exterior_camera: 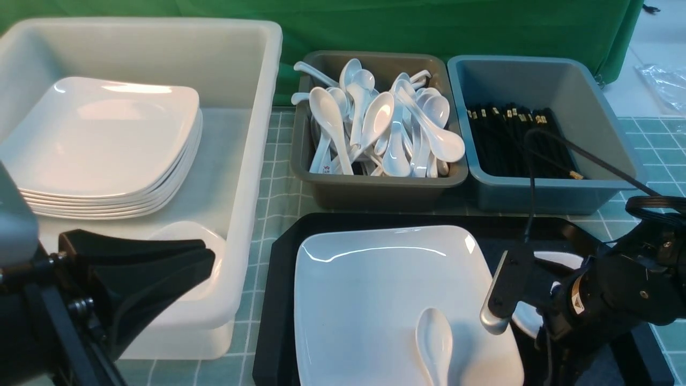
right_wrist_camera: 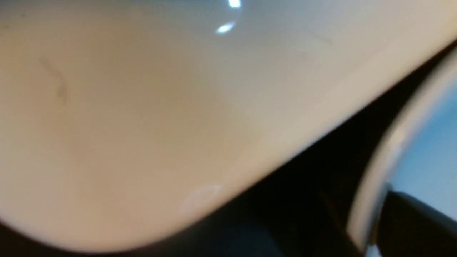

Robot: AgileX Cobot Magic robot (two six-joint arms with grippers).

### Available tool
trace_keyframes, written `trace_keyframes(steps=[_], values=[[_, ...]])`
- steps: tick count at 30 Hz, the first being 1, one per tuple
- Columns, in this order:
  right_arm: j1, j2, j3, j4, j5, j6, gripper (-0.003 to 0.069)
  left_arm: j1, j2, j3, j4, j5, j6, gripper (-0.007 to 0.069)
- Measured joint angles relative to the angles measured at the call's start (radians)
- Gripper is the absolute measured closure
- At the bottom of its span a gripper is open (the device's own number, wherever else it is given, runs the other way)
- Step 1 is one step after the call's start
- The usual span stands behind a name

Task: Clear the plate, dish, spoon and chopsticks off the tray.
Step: Use the right arm to grab a small plate from the dinner plate, then use the right arm to put the small plate into the large storage box on the left

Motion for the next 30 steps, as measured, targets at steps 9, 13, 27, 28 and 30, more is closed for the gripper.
trace_keyframes(steps=[9, 13, 27, 28, 30], values=[[0.072, -0.147, -0.097, -0.003, 0.253, 0.098, 0.0599, 0.000, -0.008, -0.001, -0.003, 0.017, 0.000, 0.0612], [0.210, -0.282, -0.283, 0.001, 0.436, 0.232, 0.0605, 0.000, -0.008, -0.019, 0.021, 0.055, -0.036, 0.0612], [0.634, 0.026, -0.898, 0.129, 0.322, -0.157, 0.0606, 0.000, -0.238, -0.237, 0.664, 0.590, -0.668, 0.0612], [0.636, 0.102, -0.958, 0.165, 0.322, -0.210, 0.0606, 0.000, -0.277, -0.242, 0.694, 0.630, -0.695, 0.0612], [0.637, 0.210, -1.052, 0.200, 0.336, -0.275, 0.0606, 0.000, -0.319, -0.244, 0.710, 0.662, -0.707, 0.0612]])
